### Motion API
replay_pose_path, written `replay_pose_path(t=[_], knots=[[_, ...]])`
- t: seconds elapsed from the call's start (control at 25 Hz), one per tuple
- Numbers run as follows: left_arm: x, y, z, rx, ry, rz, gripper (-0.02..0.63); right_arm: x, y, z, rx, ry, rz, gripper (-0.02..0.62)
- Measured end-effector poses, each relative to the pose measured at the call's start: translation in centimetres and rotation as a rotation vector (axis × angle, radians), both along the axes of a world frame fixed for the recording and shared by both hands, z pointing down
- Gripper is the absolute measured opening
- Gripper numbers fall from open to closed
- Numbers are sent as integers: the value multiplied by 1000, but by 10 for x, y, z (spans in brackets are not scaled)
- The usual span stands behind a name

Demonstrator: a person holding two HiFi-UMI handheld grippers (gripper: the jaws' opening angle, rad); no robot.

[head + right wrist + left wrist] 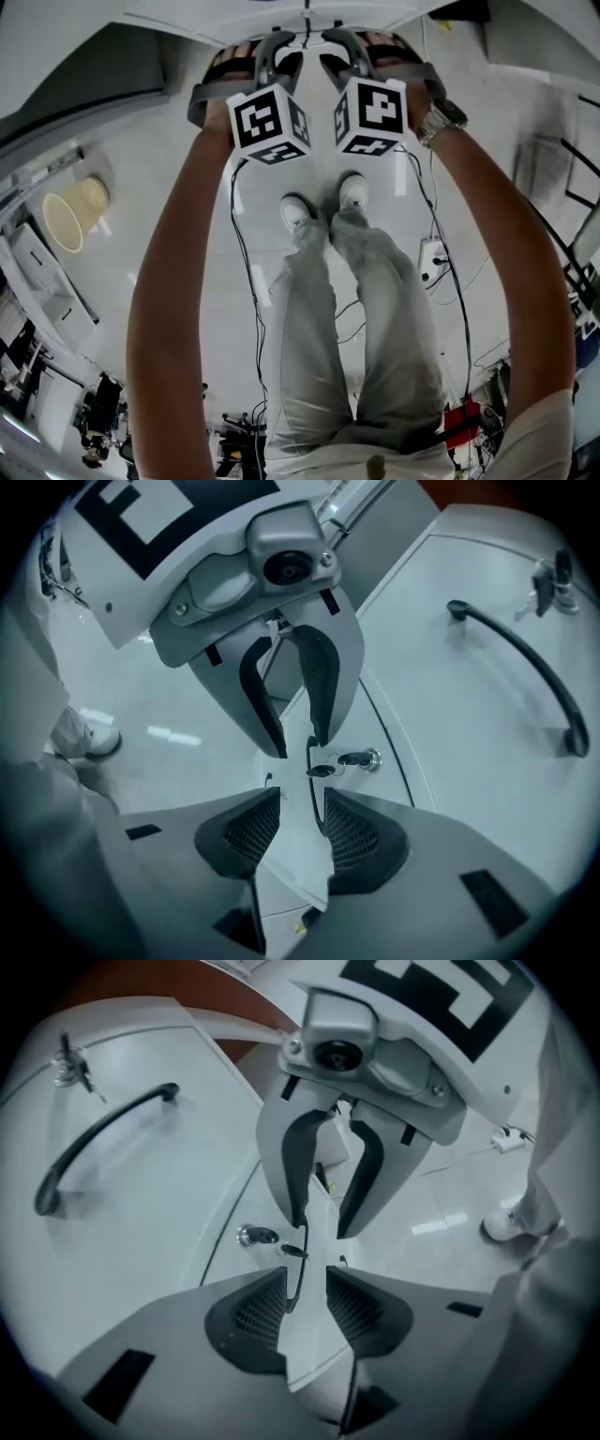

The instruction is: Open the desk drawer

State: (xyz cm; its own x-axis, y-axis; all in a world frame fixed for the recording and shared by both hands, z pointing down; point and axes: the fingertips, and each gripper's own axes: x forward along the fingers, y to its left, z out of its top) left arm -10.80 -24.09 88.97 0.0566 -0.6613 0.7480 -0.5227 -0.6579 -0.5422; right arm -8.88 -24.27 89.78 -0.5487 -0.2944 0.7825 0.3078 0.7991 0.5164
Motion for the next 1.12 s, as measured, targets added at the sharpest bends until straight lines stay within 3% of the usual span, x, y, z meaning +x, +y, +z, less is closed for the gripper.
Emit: replay_pose_path(t=[0.36, 0.52, 0.64, 0.92, 1.12], knots=[[-7, -21, 42, -5, -172, 103, 137, -24, -22, 36, 98, 46, -64, 135], [-4, -27, 46, -18, -206, 107, 124, -20, -29, 36, 170, 71, -101, 60], [-3, -36, 36, 20, -246, 95, 26, -16, -36, 29, 214, 75, -127, 34], [-16, -29, 47, -11, -253, 73, 18, -26, -27, 41, 196, 106, -115, 31], [-1, -16, 41, -19, -245, 69, 18, -11, -14, 35, 176, 113, -114, 31]])
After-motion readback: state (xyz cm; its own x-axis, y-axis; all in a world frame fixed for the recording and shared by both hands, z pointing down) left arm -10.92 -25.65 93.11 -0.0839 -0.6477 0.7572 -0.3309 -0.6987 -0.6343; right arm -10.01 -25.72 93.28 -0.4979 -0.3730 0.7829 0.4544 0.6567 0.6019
